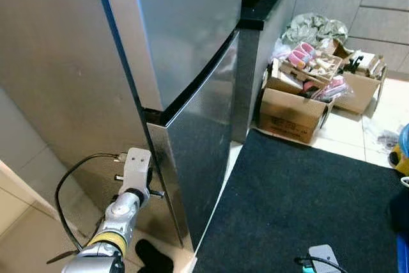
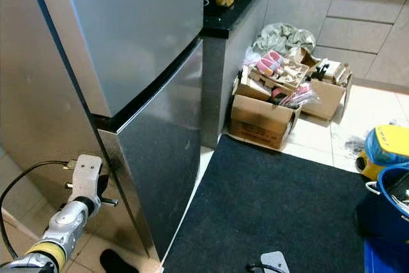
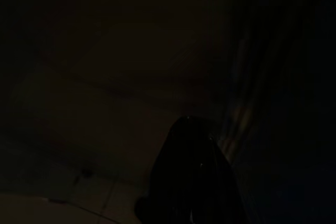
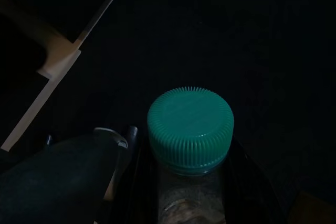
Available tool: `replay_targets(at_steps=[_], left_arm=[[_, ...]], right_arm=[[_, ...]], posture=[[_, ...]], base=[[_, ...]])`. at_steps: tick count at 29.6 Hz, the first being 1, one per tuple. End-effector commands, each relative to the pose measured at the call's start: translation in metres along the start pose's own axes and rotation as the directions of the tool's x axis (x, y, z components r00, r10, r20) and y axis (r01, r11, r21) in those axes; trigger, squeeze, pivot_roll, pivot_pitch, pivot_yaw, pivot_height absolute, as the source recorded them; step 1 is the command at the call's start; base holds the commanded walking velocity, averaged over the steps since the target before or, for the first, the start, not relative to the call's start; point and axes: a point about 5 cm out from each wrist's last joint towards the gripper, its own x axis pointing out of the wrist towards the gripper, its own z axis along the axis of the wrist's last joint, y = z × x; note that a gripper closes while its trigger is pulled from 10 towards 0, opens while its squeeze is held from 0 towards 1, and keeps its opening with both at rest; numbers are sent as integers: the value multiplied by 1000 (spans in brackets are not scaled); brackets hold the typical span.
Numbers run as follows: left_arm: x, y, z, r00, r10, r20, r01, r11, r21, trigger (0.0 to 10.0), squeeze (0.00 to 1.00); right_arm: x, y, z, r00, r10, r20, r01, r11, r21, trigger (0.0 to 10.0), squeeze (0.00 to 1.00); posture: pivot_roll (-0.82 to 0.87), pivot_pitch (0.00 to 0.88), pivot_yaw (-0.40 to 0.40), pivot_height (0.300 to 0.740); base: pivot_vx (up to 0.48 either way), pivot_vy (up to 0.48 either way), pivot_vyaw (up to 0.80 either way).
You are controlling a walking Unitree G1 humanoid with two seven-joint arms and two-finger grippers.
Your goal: Restocking fridge
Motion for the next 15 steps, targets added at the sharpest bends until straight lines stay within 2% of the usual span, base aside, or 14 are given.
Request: replay_targets(at_steps=[1, 4, 5, 6, 7, 12, 15], left_arm=[[5, -2, 9, 1000, -23, 17, 23, 1000, -14, 10000, 0], [7, -10, 13, 998, -60, 33, 62, 998, -34, 10000, 0], [9, -18, 16, 994, -102, 45, 104, 993, -49, 10000, 0], [9, -18, 16, 994, -102, 45, 104, 993, -49, 10000, 0], [11, -32, 22, 977, -197, 77, 202, 976, -75, 10000, 0], [11, -40, 24, 960, -261, 96, 269, 960, -77, 10000, 0], [7, -53, 23, 917, -381, 119, 389, 920, -51, 10000, 0]], right_arm=[[-1, -2, -2, 1000, -4, 2, 4, 1000, -1, 10000, 0], [-2, -2, -3, 1000, -3, 1, 3, 1000, -3, 10000, 0], [-2, -3, -3, 1000, -4, 0, 4, 1000, -3, 10000, 0], [-2, -3, -3, 1000, -4, 0, 4, 1000, -3, 10000, 0], [-2, -3, -4, 1000, -5, -1, 5, 1000, -2, 10000, 0], [-2, -3, -4, 1000, -6, -1, 6, 1000, -1, 10000, 0], [-3, -3, -6, 1000, -13, -3, 13, 1000, 1, 10000, 0]], posture=[[-150, 108, 9, 740], [-152, 113, 9, 740], [-153, 114, 10, 740], [-153, 114, 10, 740], [-153, 115, 14, 740], [-155, 115, 18, 740], [-155, 115, 29, 740]], base=[[0, 0, 0], [0, 0, 0], [0, 0, 0], [0, 0, 0], [0, 0, 0], [0, 0, 0], [0, 0, 0]])
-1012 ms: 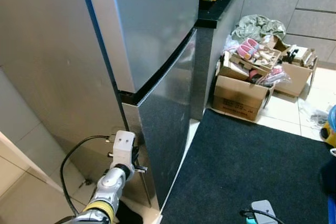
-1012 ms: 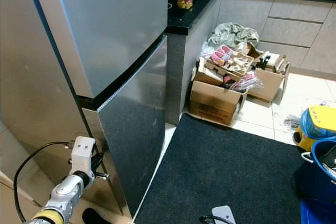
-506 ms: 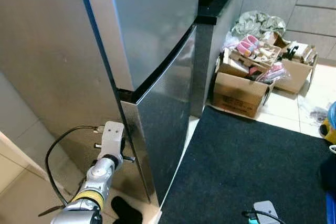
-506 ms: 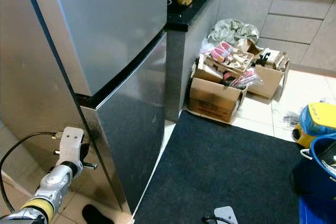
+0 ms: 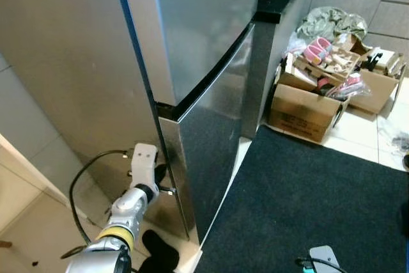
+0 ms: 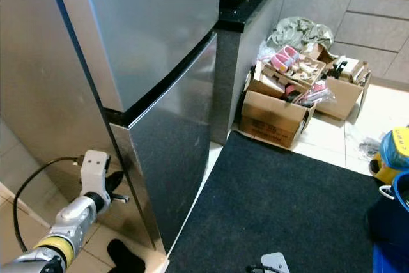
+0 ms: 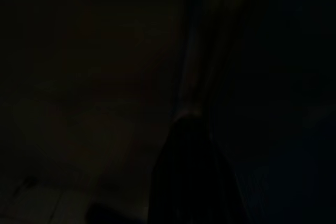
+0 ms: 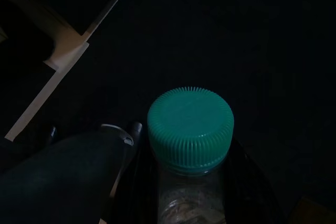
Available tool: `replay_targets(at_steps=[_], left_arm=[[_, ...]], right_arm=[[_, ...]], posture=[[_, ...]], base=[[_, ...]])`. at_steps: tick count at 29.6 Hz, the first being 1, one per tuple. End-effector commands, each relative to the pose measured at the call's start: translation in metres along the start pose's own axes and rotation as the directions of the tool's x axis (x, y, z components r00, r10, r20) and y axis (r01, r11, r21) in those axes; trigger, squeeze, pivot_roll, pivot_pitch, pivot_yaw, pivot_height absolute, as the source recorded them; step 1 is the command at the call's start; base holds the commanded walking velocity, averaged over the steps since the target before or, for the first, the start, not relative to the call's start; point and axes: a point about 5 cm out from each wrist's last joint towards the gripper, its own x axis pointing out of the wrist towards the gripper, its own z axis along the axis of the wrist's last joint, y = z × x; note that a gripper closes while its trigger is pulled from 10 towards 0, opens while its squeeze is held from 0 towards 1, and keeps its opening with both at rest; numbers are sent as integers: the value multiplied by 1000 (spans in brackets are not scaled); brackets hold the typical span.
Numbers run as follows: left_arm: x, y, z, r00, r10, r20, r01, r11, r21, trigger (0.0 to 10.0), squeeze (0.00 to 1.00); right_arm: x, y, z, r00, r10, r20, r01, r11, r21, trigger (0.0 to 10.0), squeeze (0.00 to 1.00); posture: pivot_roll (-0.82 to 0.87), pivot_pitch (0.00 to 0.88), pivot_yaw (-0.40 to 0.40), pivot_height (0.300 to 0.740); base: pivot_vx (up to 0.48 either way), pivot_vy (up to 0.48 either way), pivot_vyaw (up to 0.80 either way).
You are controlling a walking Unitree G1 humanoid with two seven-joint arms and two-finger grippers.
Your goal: Restocking fridge
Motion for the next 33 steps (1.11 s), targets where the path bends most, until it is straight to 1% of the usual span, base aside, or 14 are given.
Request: replay_targets(at_steps=[1, 7, 9, 11, 14, 17, 18, 19, 23, 28, 29, 31, 32, 33], left_arm=[[7, -19, 8, 990, -136, 36, 134, 990, 39, 10000, 0], [8, -27, 12, 980, -190, 53, 182, 975, 123, 10000, 0], [9, -26, 14, 982, -178, 57, 169, 975, 143, 10000, 0], [11, -19, 22, 990, -113, 83, 95, 977, 190, 10000, 0], [13, -13, 29, 993, -51, 108, 32, 984, 176, 10000, 0], [15, -12, 32, 993, -49, 106, 33, 988, 151, 10000, 0], [17, -14, 33, 993, -64, 103, 49, 989, 140, 10000, 227], [18, -17, 34, 991, -81, 104, 68, 990, 124, 10000, 1000], [19, -19, 35, 989, -99, 106, 87, 990, 113, 10000, 1000], [23, -41, 33, 964, -249, 97, 241, 967, 86, 10000, 1000], [26, -50, 30, 953, -297, 68, 295, 955, 35, 10000, 1000], [29, -74, 22, 895, -447, 8, 445, 890, -100, 10000, 1000], [26, -101, 17, 763, -647, -13, 636, 753, -170, 10000, 1000], [22, -117, 15, 647, -762, -12, 743, 635, -211, 10000, 1000]], right_arm=[[-1, -1, -3, 1000, -9, 1, 9, 1000, 4, 10000, 0], [-1, 1, -4, 1000, -6, -3, 6, 1000, 2, 10000, 0], [-1, 1, -3, 1000, -6, -3, 6, 1000, -2, 10000, 0], [-1, 1, -2, 1000, -3, 0, 3, 1000, -10, 10000, 0], [0, 1, -1, 1000, 1, 3, -1, 1000, -8, 10000, 0], [0, 0, -1, 1000, 0, 4, 0, 1000, -8, 10000, 0], [0, 0, -1, 1000, -1, 5, 1, 1000, -8, 10000, 0], [-1, 0, -1, 1000, -3, 5, 3, 1000, -6, 10000, 0], [-1, 0, -2, 1000, -5, 5, 5, 1000, -5, 10000, 0], [-2, 3, -7, 1000, -5, 0, 5, 1000, 1, 10000, 0], [-2, 3, -7, 1000, -4, 0, 4, 1000, 1, 10000, 0], [-2, 3, -8, 1000, -3, -1, 3, 1000, 2, 10000, 0], [-2, 4, -8, 1000, 0, -3, 0, 1000, -1, 10000, 0], [-2, 4, -8, 1000, 2, -4, -2, 1000, -4, 10000, 0]], posture=[[-155, 115, 29, 740], [-152, 116, 29, 740], [-148, 115, 27, 740], [-147, 114, 28, 740], [-147, 114, 29, 740], [-148, 113, 33, 740], [-148, 113, 33, 740], [-151, 111, 39, 740], [-151, 111, 39, 740], [-154, 99, 47, 740], [-154, 97, 49, 740], [-151, 95, 46, 740], [-146, 93, 44, 740], [-146, 93, 44, 740]], base=[[0, 0, 0], [0, 0, 0], [0, 0, 0], [0, 0, 0], [0, 0, 0], [0, 0, 0], [0, 0, 0], [0, 0, 0], [0, 0, 0], [0, 0, 0], [0, 0, 0], [0, 0, 0], [0, 0, 0], [0, 0, 0]])
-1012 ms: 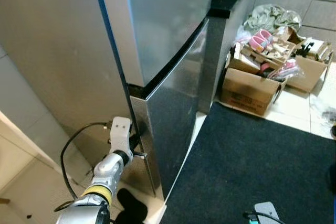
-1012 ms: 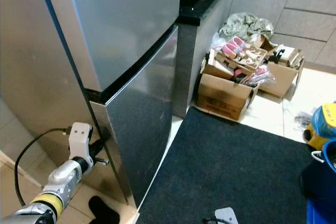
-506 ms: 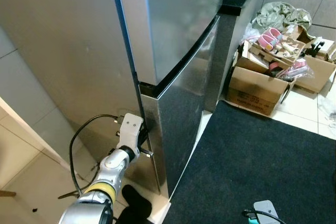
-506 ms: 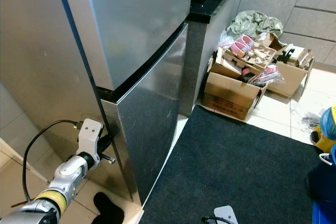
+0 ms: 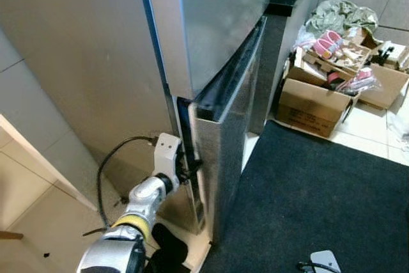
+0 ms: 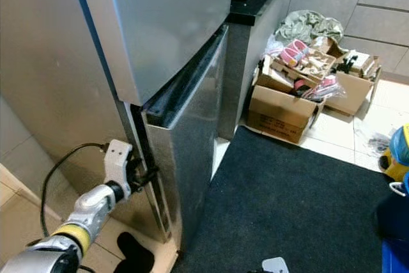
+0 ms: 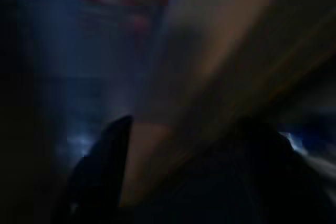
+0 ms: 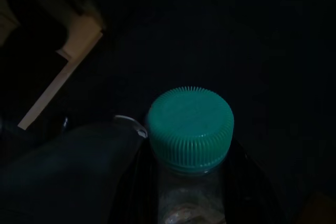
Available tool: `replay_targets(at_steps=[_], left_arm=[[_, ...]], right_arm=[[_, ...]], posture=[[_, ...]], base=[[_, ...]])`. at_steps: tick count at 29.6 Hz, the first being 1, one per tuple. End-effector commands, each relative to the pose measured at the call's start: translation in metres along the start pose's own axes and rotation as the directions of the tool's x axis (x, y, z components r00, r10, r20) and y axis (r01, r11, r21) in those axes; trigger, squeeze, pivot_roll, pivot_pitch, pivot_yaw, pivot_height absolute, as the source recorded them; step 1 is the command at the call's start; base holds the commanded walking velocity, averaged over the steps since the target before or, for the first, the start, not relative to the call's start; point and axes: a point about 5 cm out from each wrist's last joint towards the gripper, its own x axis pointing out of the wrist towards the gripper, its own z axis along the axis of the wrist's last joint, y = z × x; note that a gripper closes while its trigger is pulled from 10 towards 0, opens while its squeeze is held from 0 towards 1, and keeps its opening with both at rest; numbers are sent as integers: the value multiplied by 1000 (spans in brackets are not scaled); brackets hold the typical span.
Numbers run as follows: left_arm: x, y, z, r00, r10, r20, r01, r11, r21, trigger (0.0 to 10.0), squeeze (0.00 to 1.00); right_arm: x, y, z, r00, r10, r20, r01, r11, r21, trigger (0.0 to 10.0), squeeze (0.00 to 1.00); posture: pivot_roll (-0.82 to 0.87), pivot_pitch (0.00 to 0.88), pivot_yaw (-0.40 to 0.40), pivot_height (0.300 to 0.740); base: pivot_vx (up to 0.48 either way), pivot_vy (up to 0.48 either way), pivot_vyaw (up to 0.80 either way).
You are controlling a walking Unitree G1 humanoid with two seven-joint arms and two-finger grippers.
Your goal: Restocking fridge
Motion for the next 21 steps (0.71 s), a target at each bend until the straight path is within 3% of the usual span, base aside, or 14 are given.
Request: replay_targets(at_steps=[1, 2, 3, 4, 5, 6, 7, 8, 9, 14, 15, 18, 21], left_arm=[[31, -52, -9, 915, -402, -42, 397, 914, -89, 10000, 1000], [37, -71, -9, 849, -527, -26, 520, 845, -125, 10000, 1000], [37, -71, -9, 849, -527, -26, 520, 845, -125, 10000, 1000], [42, -84, -6, 807, -591, -4, 585, 800, -137, 10000, 1000], [42, -84, -6, 807, -591, -4, 585, 800, -137, 10000, 1000], [47, -97, -2, 765, -643, 28, 639, 754, -149, 10000, 933], [47, -97, -2, 765, -643, 28, 639, 754, -149, 10000, 933], [50, -105, -1, 742, -669, 39, 667, 731, -143, 10000, 420], [51, -107, -2, 740, -672, 27, 669, 732, -128, 10000, 0], [42, -95, -8, 778, -628, -19, 623, 774, -112, 10000, 0], [36, -88, -10, 807, -590, -30, 585, 806, -91, 10000, 0], [31, -84, -12, 826, -563, -31, 559, 824, -91, 10000, 0], [23, -74, -21, 871, -488, -59, 484, 872, -74, 10000, 0]], right_arm=[[0, 3, -3, 1000, 7, -3, -7, 1000, -3, 10000, 0], [0, 3, -3, 1000, 7, -3, -7, 1000, -4, 10000, 0], [0, 3, -3, 1000, 7, -3, -7, 1000, -4, 10000, 0], [0, 3, -3, 1000, 7, -3, -7, 1000, -4, 10000, 0], [0, 3, -3, 1000, 7, -3, -7, 1000, -4, 10000, 0], [0, 4, -2, 1000, 6, -2, -6, 1000, -2, 10000, 0], [0, 4, -2, 1000, 6, -2, -6, 1000, -2, 10000, 0], [0, 4, -2, 1000, 6, 0, -6, 1000, -1, 10000, 0], [0, 4, -2, 1000, 5, 1, -5, 1000, 1, 10000, 0], [0, 5, -2, 1000, 4, 1, -4, 1000, 5, 10000, 0], [0, 6, -3, 1000, 6, -2, -6, 1000, 5, 10000, 0], [0, 7, -3, 1000, 7, -3, -7, 1000, 4, 10000, 0], [1, 8, -3, 1000, 10, -4, -10, 1000, 4, 10000, 0]], posture=[[-148, 89, 46, 740], [-149, 90, 48, 740], [-149, 90, 48, 740], [-149, 90, 48, 740], [-149, 90, 48, 740], [-153, 89, 51, 740], [-153, 89, 51, 740], [-154, 89, 54, 740], [-152, 88, 58, 740], [-148, 88, 59, 740], [-146, 87, 58, 740], [-146, 87, 58, 740], [-139, 85, 55, 740]], base=[[0, 0, 0], [0, 0, 0], [0, 0, 0], [0, 0, 0], [0, 0, 0], [0, 0, 0], [0, 0, 0], [0, 0, 0], [0, 0, 0], [0, 0, 0], [0, 0, 0], [0, 0, 0], [0, 0, 0]])
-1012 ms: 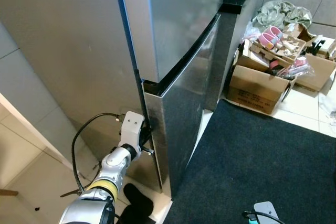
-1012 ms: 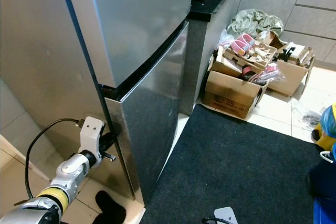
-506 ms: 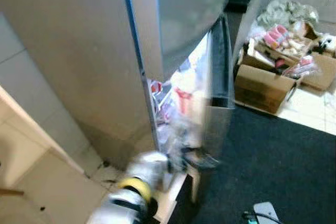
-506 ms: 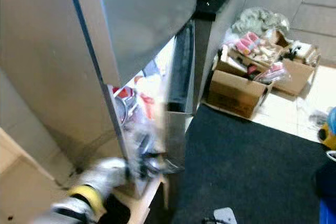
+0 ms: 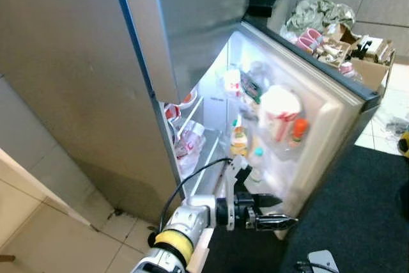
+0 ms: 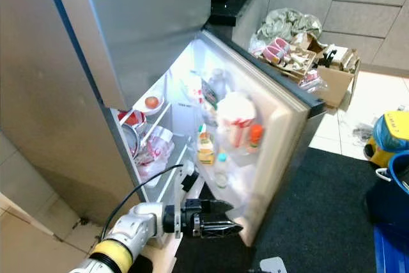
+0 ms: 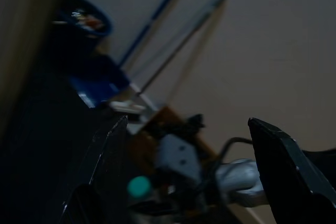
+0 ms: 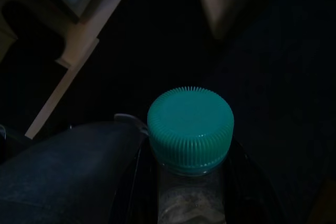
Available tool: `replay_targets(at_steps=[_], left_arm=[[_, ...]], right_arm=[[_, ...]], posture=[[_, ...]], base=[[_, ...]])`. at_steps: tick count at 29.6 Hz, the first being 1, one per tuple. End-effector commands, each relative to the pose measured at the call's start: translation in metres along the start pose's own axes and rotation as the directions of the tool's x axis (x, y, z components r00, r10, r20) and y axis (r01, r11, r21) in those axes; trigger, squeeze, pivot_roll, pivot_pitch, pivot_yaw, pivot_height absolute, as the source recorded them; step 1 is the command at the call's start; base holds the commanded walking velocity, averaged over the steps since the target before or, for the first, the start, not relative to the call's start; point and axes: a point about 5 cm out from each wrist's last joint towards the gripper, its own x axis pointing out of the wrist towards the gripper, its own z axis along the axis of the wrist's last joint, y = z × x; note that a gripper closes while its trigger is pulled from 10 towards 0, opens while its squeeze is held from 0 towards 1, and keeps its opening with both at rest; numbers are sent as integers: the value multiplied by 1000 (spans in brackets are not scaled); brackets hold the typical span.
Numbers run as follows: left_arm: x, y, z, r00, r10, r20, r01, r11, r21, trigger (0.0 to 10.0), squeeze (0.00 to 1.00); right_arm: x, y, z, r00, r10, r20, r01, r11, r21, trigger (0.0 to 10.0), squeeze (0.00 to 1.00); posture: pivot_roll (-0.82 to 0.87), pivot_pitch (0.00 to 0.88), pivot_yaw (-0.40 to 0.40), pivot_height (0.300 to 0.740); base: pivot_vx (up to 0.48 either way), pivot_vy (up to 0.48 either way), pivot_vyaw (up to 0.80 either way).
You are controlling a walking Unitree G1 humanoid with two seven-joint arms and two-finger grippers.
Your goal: Restocking fridge
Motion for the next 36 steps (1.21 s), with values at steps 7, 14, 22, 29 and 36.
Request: replay_targets(at_steps=[7, 14, 22, 29, 36], left_arm=[[-85, 35, -72, 670, 681, -295, -629, 732, 261, 10000, 0], [-146, 20, -121, 397, 844, -361, -833, 496, 245, 10000, 0], [-165, 15, -136, 198, 936, -291, -949, 258, 183, 10000, 0], [-156, 13, -139, 208, 942, -263, -957, 252, 146, 10000, 0], [-151, 13, -139, 217, 940, -264, -951, 265, 161, 10000, 0]], right_arm=[[2, 5, 2, 1000, -1, -2, 1, 1000, 10, 10000, 0], [4, 5, 10, 1000, -15, 15, 15, 1000, -14, 10000, 0], [7, -4, 32, 989, -101, 104, 110, 990, -87, 10000, 0], [8, -7, 44, 981, -125, 149, 146, 979, -140, 10000, 0], [9, -4, 41, 986, -104, 131, 119, 986, -116, 10000, 0]], posture=[[-131, 59, 61, 740], [-118, 42, 56, 740], [-84, 28, 32, 740], [-75, 26, 23, 740], [-80, 28, 23, 740]], base=[[0, 0, 0], [0, 0, 0], [0, 0, 0], [0, 0, 0], [0, 0, 0]])
